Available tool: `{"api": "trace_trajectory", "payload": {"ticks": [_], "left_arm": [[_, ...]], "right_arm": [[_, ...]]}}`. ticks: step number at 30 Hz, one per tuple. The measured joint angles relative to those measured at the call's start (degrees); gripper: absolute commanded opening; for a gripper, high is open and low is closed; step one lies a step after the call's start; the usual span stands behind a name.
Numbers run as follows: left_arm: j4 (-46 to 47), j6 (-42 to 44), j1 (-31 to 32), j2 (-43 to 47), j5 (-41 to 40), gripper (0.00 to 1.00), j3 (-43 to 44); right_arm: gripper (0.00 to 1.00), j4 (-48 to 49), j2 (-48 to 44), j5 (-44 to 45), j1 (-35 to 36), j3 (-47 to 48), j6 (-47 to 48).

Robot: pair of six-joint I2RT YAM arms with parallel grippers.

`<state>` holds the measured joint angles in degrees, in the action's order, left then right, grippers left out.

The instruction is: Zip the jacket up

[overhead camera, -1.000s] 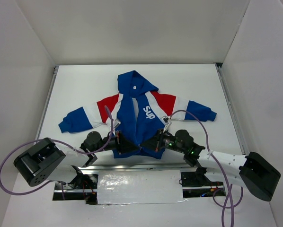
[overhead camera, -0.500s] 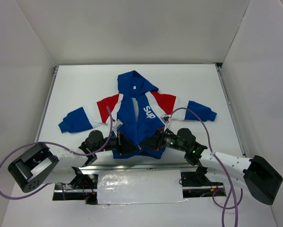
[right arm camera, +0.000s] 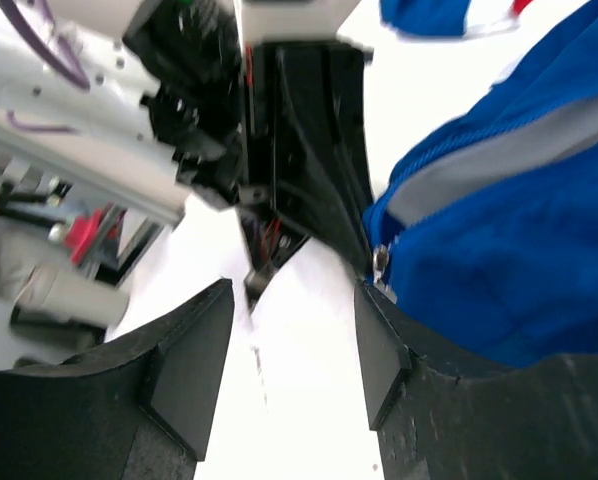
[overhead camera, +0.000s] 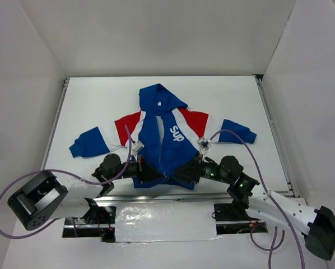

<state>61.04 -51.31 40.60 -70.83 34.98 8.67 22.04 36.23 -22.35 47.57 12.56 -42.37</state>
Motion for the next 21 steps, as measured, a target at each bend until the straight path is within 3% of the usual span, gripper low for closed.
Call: {"api": "trace_trajectory", "payload": {"ticks": [5, 9, 13, 21], "left_arm": [[-0.5, 0.0, -0.3, 1.9, 0.3, 0.00, 0.0], [-1.1, 0.1, -0.3, 2.7, 0.3, 0.00, 0.0], [-1.1, 0.0, -0.3, 2.9, 0.4, 0.00, 0.0], [-0.3, -0.2, -0.4, 2.8, 1.4, 0.00, 0.0]], "right_arm": [[0.57, 2.3, 3.1, -4.9, 1.4, -2.6, -1.9], [0.56, 3.5, 6.1, -4.4, 7.5, -5.7, -4.2], [0.57, 6.4, 8.0, -1.6, 11.9, -7.1, -6.0], [0.58, 11.2, 9.8, 7.3, 12.1, -9.2, -7.5]]}}
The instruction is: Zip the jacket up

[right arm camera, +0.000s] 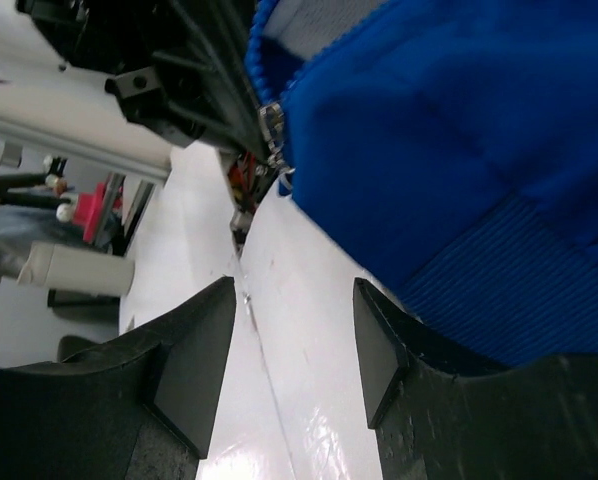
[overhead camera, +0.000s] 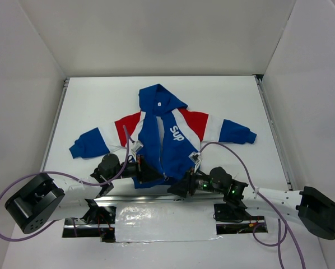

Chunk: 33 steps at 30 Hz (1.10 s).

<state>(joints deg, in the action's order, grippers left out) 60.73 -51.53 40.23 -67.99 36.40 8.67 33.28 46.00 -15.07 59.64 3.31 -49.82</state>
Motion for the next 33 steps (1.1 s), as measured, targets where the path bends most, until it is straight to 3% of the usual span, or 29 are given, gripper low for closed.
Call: {"api": "trace_trajectory", "payload": {"ticks": [11, 22, 33], "left_arm": [[0.3, -0.3, 0.0, 0.0, 0.4, 0.00, 0.0], [0.9, -0.5, 0.0, -1.0, 1.1, 0.00, 0.0], [0.8, -0.9, -0.1, -1.3, 1.2, 0.00, 0.0]], "right_arm": [[0.57, 8.0, 9.1, 3.3, 0.0, 0.5, 0.0], [0.56, 13.5, 12.1, 4.2, 0.0, 2.4, 0.1], [0.44, 12.8, 12.3, 5.0, 0.0, 4.2, 1.3]]}}
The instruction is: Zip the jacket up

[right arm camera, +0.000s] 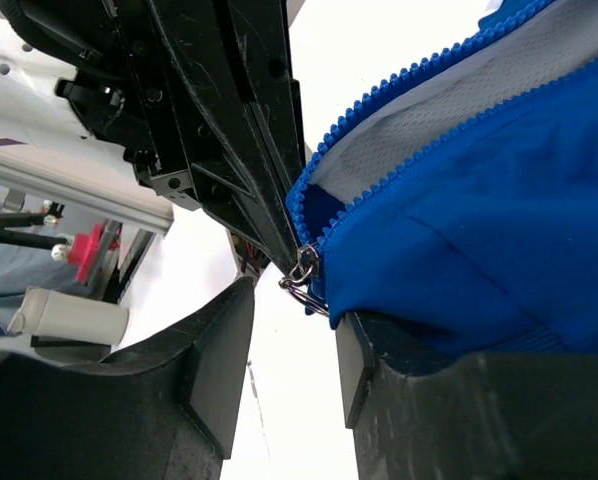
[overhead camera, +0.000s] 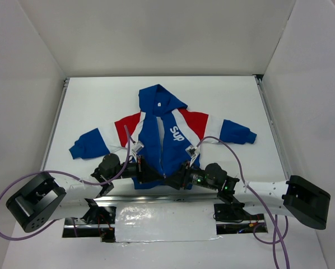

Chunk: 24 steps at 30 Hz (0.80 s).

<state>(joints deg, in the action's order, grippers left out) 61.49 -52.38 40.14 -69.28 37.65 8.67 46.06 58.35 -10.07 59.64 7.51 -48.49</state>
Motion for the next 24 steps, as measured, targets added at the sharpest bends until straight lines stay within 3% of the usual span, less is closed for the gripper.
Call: {"api": "trace_trajectory", "payload": {"ticks": [24], "left_arm": [[-2.3, 1.2, 0.0, 1.0, -1.1, 0.00, 0.0]], "right_arm": [[0.31, -2.7, -1.6, 0.1, 0.0, -0.1, -1.3]]}}
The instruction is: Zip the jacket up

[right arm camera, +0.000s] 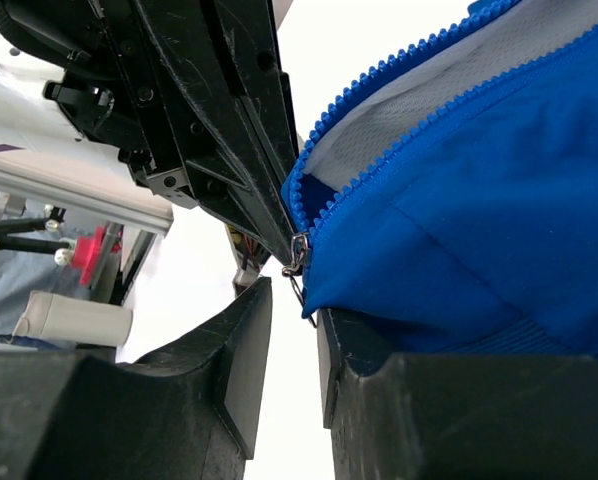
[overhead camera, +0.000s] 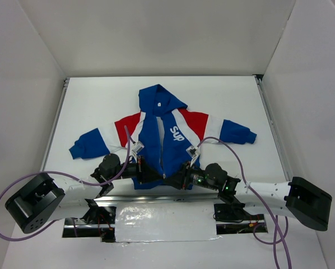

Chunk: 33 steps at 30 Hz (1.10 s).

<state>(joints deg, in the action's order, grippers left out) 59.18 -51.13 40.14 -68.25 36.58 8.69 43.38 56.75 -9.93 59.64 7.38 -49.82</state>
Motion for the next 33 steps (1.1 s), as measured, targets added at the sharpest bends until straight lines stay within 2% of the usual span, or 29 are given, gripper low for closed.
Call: {"api": "trace_trajectory", "payload": {"ticks": [16, 29, 33], "left_arm": [[-2.0, 0.3, 0.0, 0.3, -1.4, 0.00, 0.0], [-2.2, 0.4, 0.0, 0.3, -1.6, 0.00, 0.0], [-2.7, 0.5, 0.0, 1.2, -1.6, 0.00, 0.0]], "right_arm": [[0.29, 0.0, 0.0, -1.6, 0.0, -0.3, -1.6], [0.15, -0.1, 0.9, -1.0, 0.0, -0.3, -2.1], [0.15, -0.3, 1.8, -0.3, 0.0, -0.3, -2.3]]}}
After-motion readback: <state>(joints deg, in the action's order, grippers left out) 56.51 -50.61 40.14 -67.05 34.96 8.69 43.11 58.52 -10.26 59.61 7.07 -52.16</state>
